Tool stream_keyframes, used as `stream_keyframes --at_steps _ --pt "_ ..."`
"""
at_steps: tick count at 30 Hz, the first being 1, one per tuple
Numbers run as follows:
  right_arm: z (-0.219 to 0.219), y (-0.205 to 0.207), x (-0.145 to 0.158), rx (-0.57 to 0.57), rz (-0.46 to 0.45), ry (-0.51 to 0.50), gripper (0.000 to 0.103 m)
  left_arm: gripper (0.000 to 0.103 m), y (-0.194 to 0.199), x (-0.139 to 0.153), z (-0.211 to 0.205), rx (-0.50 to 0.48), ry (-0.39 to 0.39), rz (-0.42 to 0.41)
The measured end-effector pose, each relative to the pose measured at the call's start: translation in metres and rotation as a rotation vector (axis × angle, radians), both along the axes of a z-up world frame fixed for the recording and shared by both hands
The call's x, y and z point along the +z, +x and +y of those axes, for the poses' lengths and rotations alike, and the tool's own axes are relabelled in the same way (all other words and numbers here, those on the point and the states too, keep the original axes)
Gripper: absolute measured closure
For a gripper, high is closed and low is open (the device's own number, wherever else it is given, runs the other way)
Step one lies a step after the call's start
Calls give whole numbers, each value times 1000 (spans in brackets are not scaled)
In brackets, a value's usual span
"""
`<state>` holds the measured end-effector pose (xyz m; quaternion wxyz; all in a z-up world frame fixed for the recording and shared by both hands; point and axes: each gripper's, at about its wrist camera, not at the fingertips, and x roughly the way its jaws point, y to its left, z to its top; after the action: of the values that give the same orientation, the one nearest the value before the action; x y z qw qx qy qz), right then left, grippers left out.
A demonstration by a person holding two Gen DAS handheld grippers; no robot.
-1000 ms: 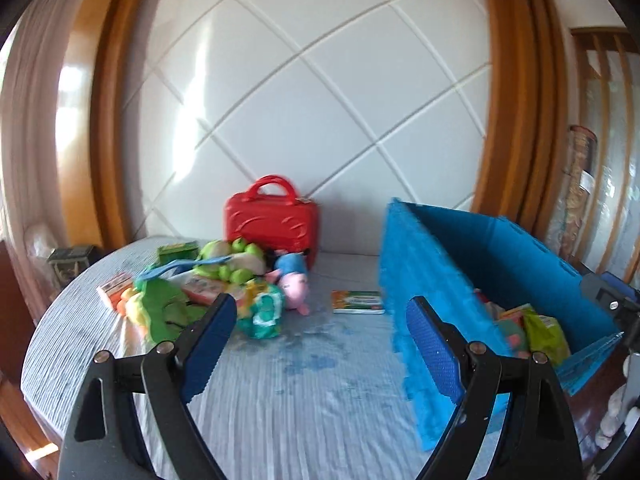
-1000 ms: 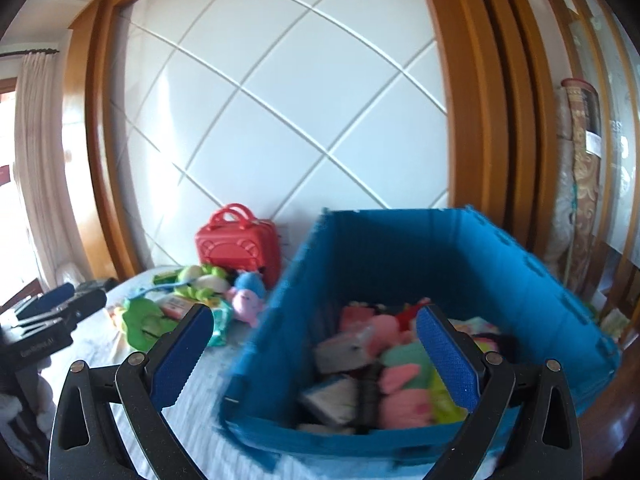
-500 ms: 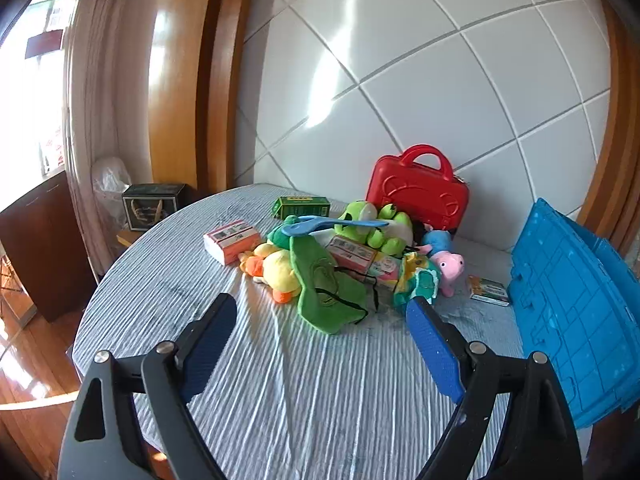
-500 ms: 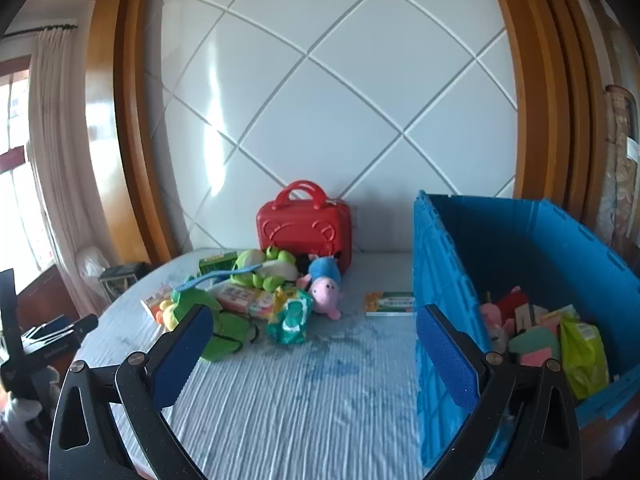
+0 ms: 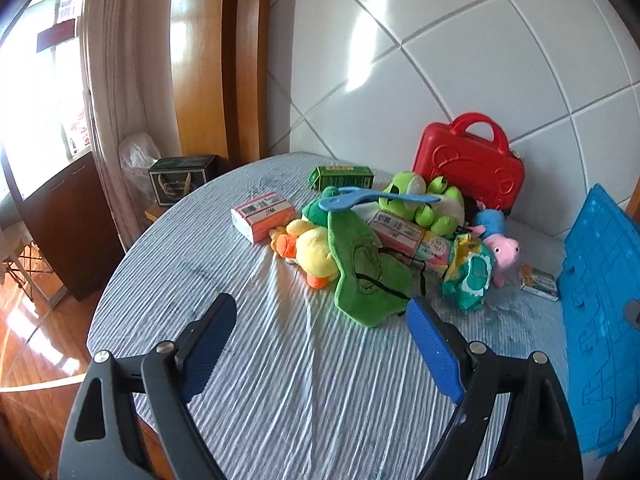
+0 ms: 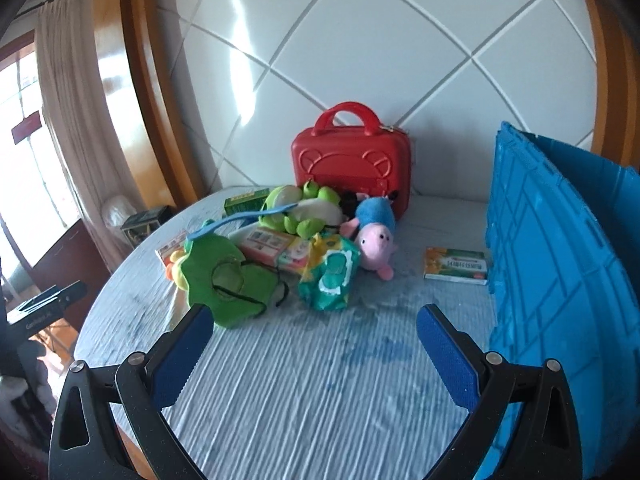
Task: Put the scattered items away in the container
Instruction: 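Withdraw both tools from the crate toward the remaining table items, then grasp the green plush hat with the left tool while the right tool grasps the teal wipes pack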
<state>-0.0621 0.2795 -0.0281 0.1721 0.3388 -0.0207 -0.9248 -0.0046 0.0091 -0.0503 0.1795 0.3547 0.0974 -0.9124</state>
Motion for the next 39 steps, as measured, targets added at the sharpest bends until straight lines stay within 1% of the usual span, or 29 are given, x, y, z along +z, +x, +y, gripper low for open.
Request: stream_keyframes --at_steps 4,8,10,16,19,23,26,28,30,32,34,36,38,39 --pt "-2 -31 -26 30 -95 -22 0 16 -28 -23 0 2 13 -68" --pt "-2 -56 -46 3 -162 -17 0 16 -61 -54 -4 -15 51 -117" --pt "-3 -66 -56 -5 -193 -24 0 16 -79 -68 -3 -33 57 -141" --pt "-16 -98 -81 -31 -271 -6 0 16 -135 -107 1 -54 42 -197" --pt "-26 -119 -99 -27 -310 3 0 16 -156 -124 -2 -67 51 -224" --pt "-43 -153 -129 -18 -361 9 0 16 -181 -143 -7 -101 39 -216" --pt "-55 -183 -158 -24 -394 22 0 16 -202 -161 -7 -112 27 -240" --pt "-60 -203 -178 -39 -430 13 0 16 -214 -173 -7 -110 35 -266" --pt "-63 -220 -194 -51 -457 -13 0 16 -226 -185 -6 -127 62 -285" --pt "-67 -232 -203 -57 -464 -24 0 27 -239 -196 -5 -151 87 -307" --pt "-71 -241 -210 -58 -463 -14 0 29 -251 -202 -5 -161 90 -313" --pt "-76 -248 -216 -52 -468 -2 0 29 -262 -205 -4 -157 73 -305" --pt "-81 -251 -220 -48 -463 11 0 41 -274 -207 -4 -168 70 -300" --pt "-84 -253 -222 -47 -462 17 0 42 -279 -208 -4 -176 75 -303"
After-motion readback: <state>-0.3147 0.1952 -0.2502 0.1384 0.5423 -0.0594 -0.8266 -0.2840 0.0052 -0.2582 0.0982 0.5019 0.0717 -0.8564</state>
